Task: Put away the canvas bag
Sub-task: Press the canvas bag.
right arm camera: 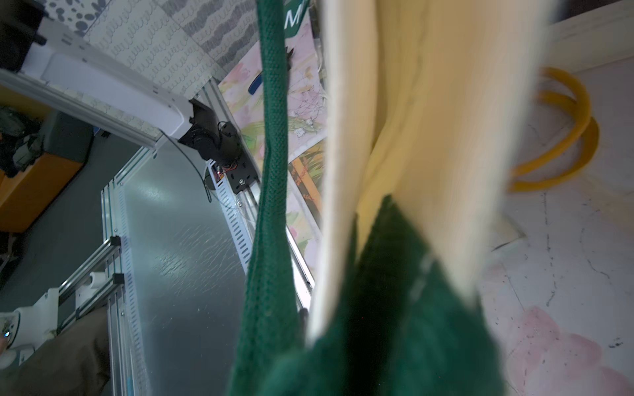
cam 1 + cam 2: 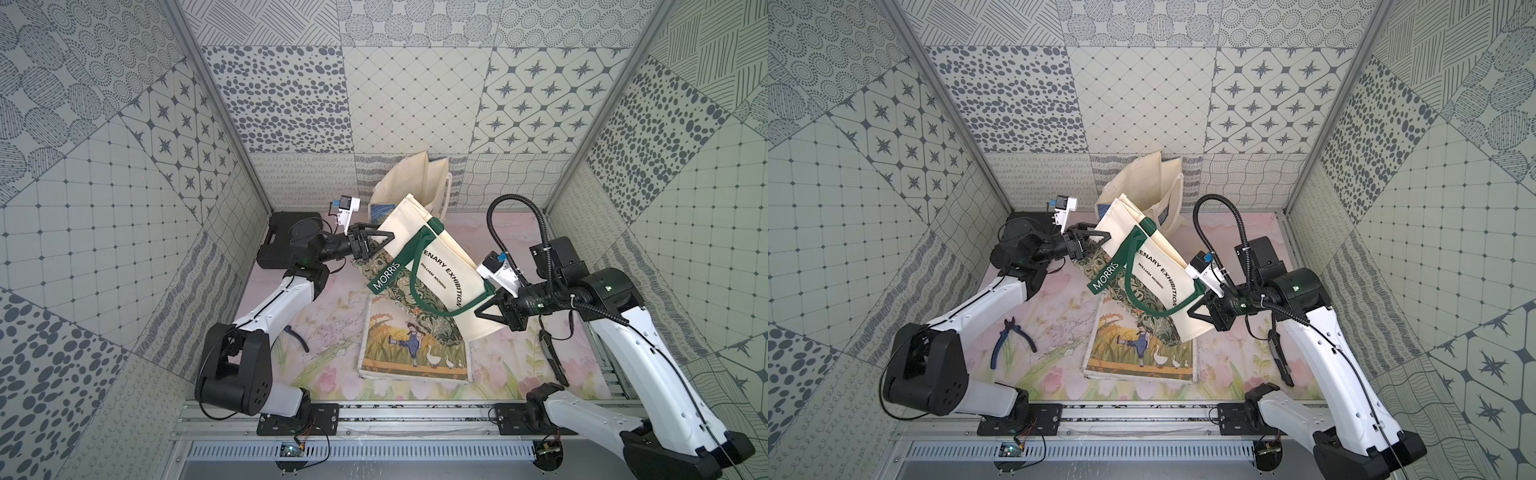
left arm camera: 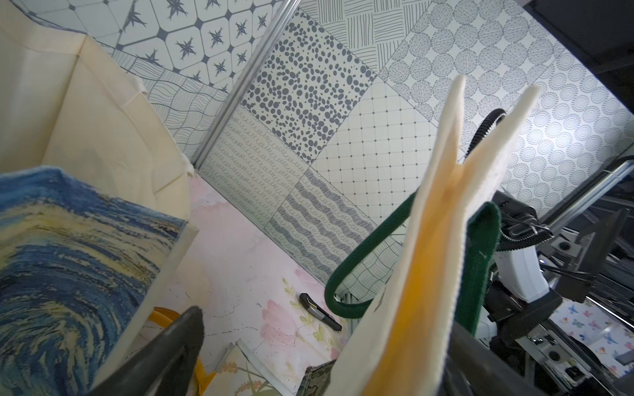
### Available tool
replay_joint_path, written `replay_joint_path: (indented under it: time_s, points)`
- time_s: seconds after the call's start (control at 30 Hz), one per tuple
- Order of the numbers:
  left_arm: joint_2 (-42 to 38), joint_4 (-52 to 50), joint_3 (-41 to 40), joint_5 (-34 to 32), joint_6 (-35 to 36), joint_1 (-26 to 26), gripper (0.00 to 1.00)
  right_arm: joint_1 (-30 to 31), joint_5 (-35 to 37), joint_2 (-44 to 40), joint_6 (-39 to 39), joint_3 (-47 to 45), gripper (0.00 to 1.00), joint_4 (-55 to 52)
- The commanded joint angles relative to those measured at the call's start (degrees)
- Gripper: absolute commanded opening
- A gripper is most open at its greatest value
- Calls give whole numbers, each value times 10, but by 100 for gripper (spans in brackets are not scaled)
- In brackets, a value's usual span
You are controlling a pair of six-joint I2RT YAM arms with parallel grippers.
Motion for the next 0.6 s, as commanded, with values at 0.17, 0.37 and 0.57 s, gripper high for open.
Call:
replay_joint_path:
  time_s: [0.17, 0.37, 0.57]
  points:
    - [-84, -319, 3, -170, 133, 22, 100, -61, 121, -16, 120, 47, 0, 118]
    - [-109, -321, -23, -172, 152, 32, 100, -83, 180, -32, 182, 46, 0, 182]
    - [-130, -386, -16, -165, 195, 26, 100, -98, 299, -19, 311, 53, 0, 210]
